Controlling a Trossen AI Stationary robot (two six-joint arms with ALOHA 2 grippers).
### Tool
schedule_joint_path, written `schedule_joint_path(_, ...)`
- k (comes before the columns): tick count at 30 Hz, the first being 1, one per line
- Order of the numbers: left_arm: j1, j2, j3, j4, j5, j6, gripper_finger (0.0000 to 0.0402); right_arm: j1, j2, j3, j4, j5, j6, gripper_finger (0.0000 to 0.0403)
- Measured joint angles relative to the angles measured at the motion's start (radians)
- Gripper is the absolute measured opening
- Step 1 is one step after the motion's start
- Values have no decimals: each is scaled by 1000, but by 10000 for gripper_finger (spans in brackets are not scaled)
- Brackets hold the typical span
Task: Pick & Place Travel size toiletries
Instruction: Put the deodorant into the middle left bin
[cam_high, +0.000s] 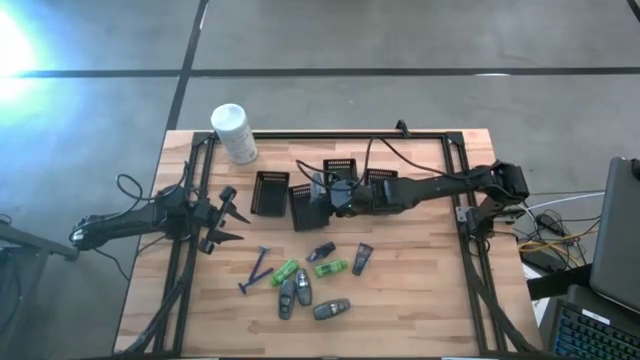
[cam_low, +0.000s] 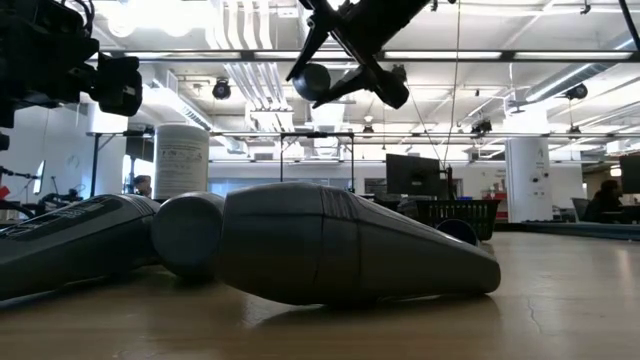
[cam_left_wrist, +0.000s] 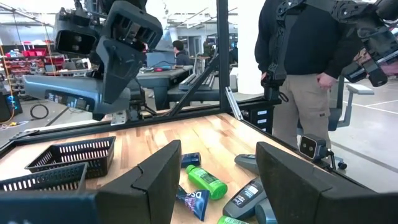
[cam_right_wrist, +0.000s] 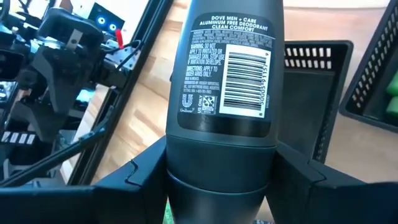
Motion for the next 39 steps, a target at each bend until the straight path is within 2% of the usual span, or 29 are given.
schedule_joint_path(16, 0, 0, 0, 0, 0, 0, 213, -5, 6, -25, 17, -95, -14, 195)
schedule_joint_path(23, 0, 1, 0, 1, 0, 0, 213, -59, 90, -24, 54, -236, -40, 197)
schedule_joint_path(27, 0, 1, 0, 0, 0, 0, 213, -93, 141, -7, 48, -253, -54, 196)
schedule_joint_path(39, 0, 3, 0, 0, 0, 0, 213, -178, 146, -11, 45, -326, -60, 196)
